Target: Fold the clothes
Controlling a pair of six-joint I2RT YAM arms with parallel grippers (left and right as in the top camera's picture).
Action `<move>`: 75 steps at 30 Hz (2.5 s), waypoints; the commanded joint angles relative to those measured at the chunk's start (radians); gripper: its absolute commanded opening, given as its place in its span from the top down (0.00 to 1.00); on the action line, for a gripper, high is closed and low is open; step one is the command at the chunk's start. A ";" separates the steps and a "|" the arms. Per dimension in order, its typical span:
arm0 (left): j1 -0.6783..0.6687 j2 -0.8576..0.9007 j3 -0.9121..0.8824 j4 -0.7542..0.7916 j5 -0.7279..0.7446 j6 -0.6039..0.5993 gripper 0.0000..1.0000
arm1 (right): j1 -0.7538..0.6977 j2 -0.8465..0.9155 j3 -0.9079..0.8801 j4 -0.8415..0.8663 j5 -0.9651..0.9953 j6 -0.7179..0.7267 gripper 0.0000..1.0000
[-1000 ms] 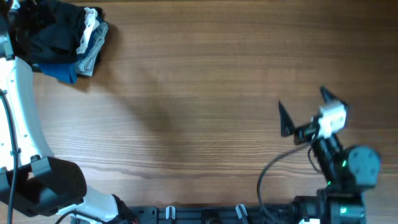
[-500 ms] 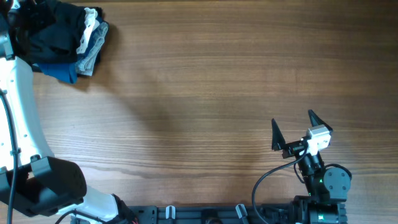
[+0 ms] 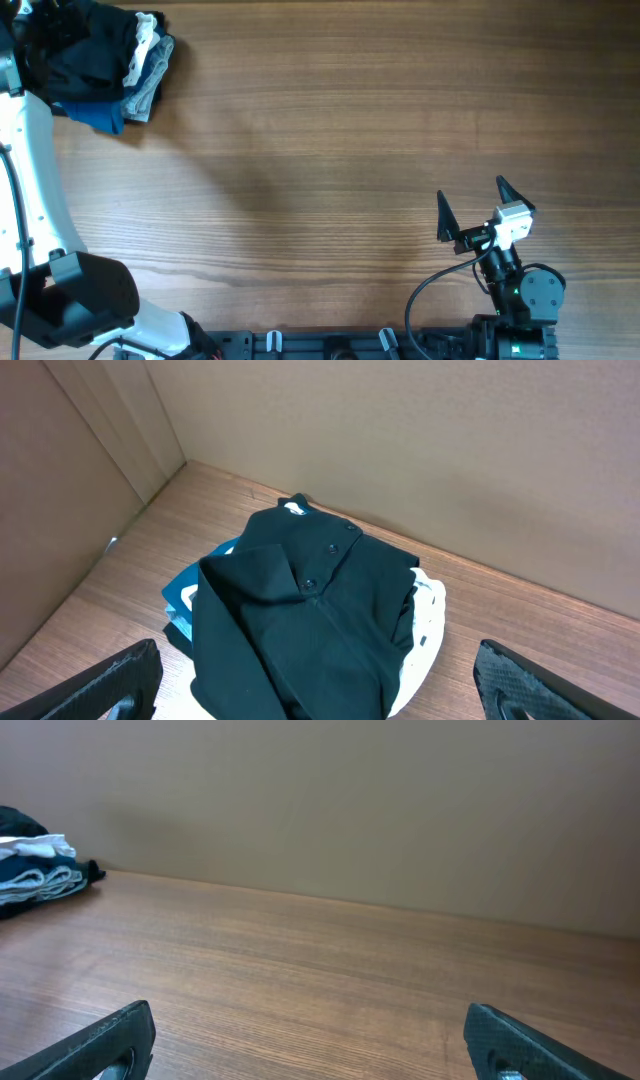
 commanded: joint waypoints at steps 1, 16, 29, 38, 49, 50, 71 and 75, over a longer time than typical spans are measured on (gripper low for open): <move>0.004 0.003 -0.003 0.003 0.009 -0.010 0.00 | 0.006 -0.008 -0.013 0.008 0.018 0.018 0.00; -0.072 -0.574 -0.757 0.325 0.208 -0.010 0.00 | 0.006 -0.008 -0.013 0.008 0.018 0.018 0.00; -0.142 -1.481 -1.652 0.625 0.199 -0.029 0.00 | 0.006 -0.008 -0.013 0.008 0.018 0.018 0.01; -0.227 -1.694 -1.806 0.590 0.158 -0.028 0.00 | 0.006 -0.008 -0.013 0.008 0.018 0.018 0.00; -0.227 -1.738 -1.806 0.564 0.146 -0.025 0.00 | 0.006 -0.008 -0.013 0.008 0.018 0.018 0.00; -0.227 -1.738 -1.806 0.564 0.146 -0.025 0.00 | 0.006 -0.008 -0.013 0.008 0.018 0.018 0.00; -0.227 -1.738 -1.806 0.564 0.146 -0.025 0.00 | 0.006 -0.008 -0.013 0.008 0.018 0.018 0.00; -0.227 -1.738 -1.806 0.564 0.146 -0.025 0.00 | 0.006 -0.008 -0.013 0.008 0.018 0.018 0.00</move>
